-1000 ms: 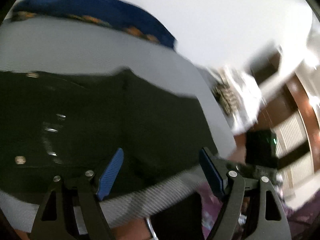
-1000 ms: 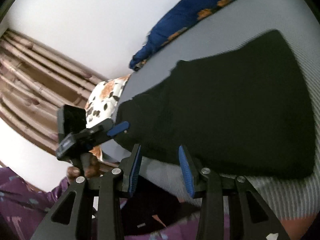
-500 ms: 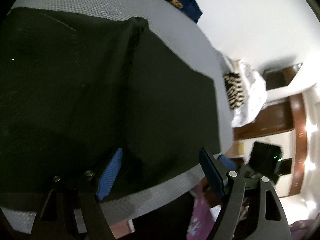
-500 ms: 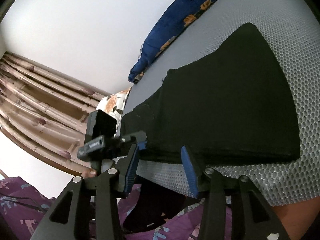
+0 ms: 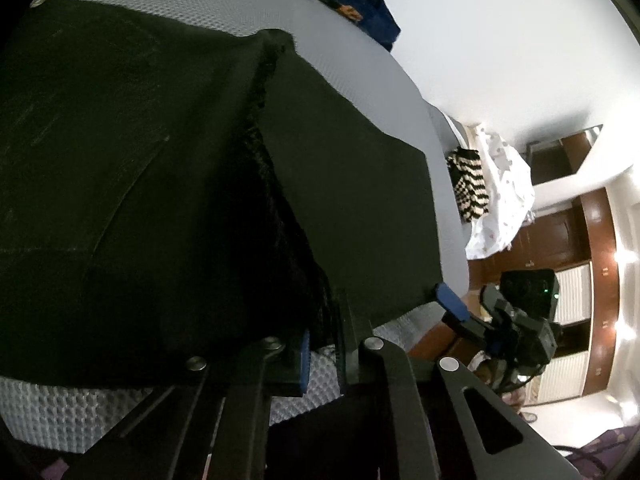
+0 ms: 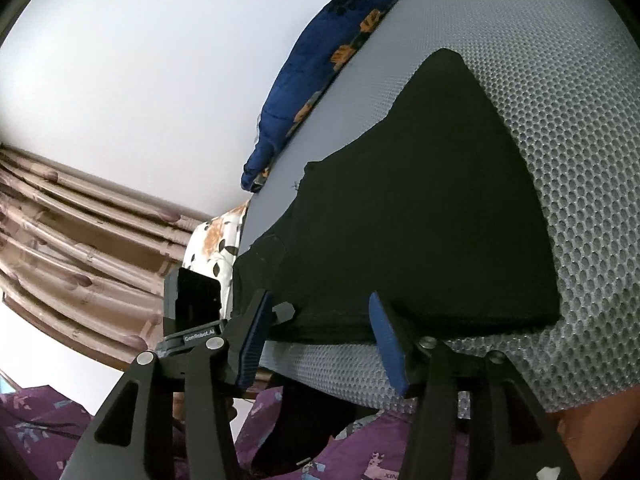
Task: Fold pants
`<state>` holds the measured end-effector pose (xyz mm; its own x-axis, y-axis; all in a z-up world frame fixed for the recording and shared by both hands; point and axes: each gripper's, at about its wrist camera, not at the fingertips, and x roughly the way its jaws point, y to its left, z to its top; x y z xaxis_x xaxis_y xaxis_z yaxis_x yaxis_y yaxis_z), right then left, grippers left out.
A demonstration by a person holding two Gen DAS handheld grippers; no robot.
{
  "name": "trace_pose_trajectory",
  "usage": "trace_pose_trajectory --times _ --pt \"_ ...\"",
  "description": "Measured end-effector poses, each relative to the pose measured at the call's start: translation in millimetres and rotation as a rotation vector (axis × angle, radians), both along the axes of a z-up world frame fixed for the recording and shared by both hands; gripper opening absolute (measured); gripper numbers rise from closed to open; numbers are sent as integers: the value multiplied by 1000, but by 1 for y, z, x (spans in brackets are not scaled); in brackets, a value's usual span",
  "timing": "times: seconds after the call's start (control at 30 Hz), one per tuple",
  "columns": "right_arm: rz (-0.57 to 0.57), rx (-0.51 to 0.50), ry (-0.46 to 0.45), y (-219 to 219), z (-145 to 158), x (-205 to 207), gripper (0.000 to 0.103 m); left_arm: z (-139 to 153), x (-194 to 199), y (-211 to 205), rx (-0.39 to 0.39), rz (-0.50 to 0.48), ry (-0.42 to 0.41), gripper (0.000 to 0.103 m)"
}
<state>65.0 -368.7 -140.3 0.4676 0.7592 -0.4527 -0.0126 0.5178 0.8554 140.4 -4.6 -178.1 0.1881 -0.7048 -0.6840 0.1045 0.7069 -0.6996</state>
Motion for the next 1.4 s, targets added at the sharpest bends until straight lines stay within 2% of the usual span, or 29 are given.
trace_pose_trajectory --times 0.07,0.13,0.2,0.43,0.83,0.9,0.97,1.0,1.03,1.1,1.17,1.2,1.3,1.37,1.4 --pt "6 -4 -6 2 2 1 49 -7 2 1 5 8 20 10" --pt "13 -22 -13 5 5 1 49 -14 1 3 -27 42 54 10" --pt "10 -36 -31 7 10 1 49 -15 2 2 -22 37 50 10" --pt "22 -66 -34 12 11 4 54 -17 1 6 -80 49 79 8" --pt "40 -137 -64 19 16 9 56 -15 -8 5 -77 30 86 7" --pt "37 -142 -87 18 22 11 56 2 -12 8 -82 17 24 7" --pt "51 -179 -132 22 33 16 56 20 -16 8 -41 -6 -24 15" --pt "64 -218 -156 26 37 20 56 29 -18 11 -20 -5 -47 26" --pt "75 -259 -182 31 41 23 56 37 -19 16 -10 4 -70 42" --pt "115 -348 -251 45 45 30 55 48 -22 33 -1 51 -107 57" --pt "173 -446 -278 63 40 34 47 55 -23 57 34 131 -129 58" --pt "240 -499 -280 78 31 35 41 56 -23 69 59 172 -126 58" --pt "374 -676 -235 108 12 33 32 61 -29 123 112 358 -129 58" --pt "374 -719 -303 120 28 27 32 66 -37 162 162 520 -143 59" --pt "368 -724 -336 125 40 27 33 66 -40 180 194 591 -147 66"
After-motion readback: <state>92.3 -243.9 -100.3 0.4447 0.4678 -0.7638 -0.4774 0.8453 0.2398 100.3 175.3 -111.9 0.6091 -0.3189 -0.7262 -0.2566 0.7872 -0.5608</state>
